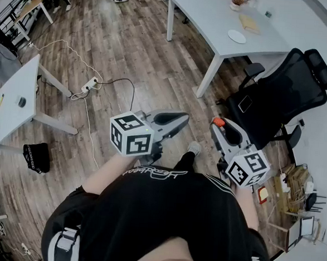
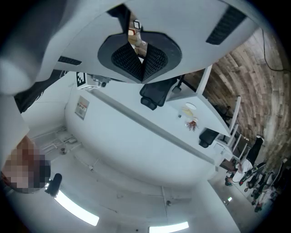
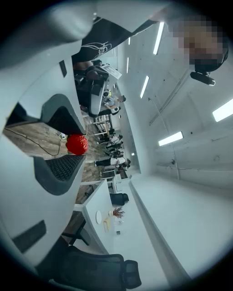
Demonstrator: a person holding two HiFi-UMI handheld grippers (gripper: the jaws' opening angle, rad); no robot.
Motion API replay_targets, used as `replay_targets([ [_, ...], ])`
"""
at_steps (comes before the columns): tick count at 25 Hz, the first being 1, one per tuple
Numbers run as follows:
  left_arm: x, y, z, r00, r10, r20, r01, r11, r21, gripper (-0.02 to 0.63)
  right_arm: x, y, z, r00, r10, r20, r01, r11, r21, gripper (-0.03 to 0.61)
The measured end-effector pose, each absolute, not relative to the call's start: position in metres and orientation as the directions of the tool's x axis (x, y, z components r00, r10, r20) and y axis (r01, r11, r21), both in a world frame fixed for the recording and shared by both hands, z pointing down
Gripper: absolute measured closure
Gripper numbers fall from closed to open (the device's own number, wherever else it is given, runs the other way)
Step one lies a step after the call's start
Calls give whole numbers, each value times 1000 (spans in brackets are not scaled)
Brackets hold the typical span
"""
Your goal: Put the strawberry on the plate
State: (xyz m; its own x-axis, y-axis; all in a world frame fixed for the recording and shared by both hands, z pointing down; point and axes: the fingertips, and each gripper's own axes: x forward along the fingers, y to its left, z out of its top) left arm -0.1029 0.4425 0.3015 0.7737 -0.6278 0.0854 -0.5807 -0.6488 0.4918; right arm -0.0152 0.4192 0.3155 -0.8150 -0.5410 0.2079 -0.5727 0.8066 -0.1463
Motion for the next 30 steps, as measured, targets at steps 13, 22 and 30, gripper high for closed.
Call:
replay_targets([
  [13, -79, 415, 296, 799, -595, 88, -561, -685, 464, 607, 2, 390, 312, -804, -566, 182, -592, 792, -150, 445],
  [22, -70, 369, 305, 796, -596, 105, -567, -674, 474, 607, 9, 346, 318, -810, -562, 168, -585, 794, -163, 445],
  [30, -44, 295, 320, 805, -575, 148, -564, -662, 494, 607, 35, 274, 334, -808, -564, 173, -590, 779, -212, 445],
])
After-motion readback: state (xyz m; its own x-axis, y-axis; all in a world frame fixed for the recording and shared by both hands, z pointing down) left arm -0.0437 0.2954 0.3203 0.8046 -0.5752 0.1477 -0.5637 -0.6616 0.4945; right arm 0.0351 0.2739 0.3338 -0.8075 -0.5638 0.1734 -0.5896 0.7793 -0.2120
